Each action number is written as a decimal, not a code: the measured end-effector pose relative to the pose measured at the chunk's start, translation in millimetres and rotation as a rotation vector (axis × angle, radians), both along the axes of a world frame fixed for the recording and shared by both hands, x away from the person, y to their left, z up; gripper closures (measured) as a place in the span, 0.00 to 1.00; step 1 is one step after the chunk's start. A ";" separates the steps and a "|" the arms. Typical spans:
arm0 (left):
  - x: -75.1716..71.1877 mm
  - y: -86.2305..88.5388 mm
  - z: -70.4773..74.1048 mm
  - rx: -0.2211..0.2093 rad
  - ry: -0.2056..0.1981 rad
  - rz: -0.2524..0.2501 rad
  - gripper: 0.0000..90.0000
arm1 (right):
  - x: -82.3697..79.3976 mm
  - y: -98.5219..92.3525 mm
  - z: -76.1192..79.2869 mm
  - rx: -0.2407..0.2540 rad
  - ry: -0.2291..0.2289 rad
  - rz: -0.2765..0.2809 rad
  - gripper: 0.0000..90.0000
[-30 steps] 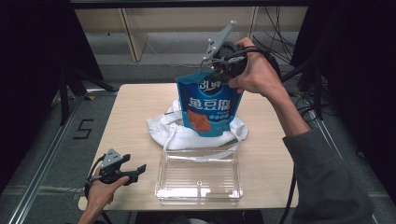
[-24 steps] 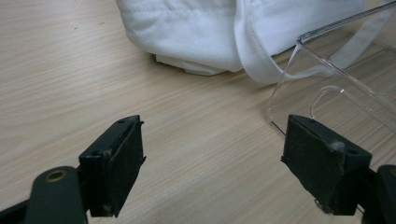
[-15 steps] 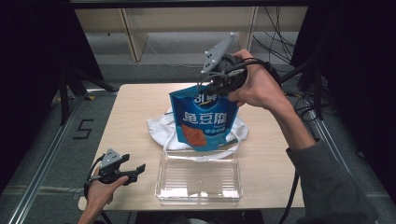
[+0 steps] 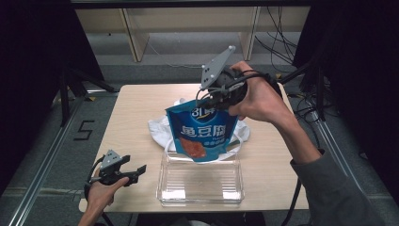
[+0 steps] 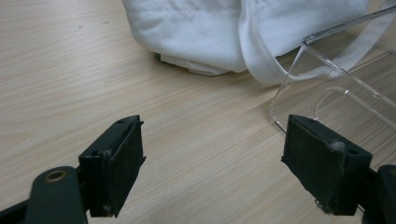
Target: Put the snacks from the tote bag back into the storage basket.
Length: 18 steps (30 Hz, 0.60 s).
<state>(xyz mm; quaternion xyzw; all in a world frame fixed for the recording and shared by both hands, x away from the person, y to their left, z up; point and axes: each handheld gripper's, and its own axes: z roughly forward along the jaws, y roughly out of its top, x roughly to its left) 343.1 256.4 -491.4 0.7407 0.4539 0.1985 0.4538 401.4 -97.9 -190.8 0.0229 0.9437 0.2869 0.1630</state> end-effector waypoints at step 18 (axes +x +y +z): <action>1.5 -0.1 -1.3 -0.004 0.007 -0.005 0.21 | -5.8 4.3 -37.8 -0.014 0.084 0.075 1.00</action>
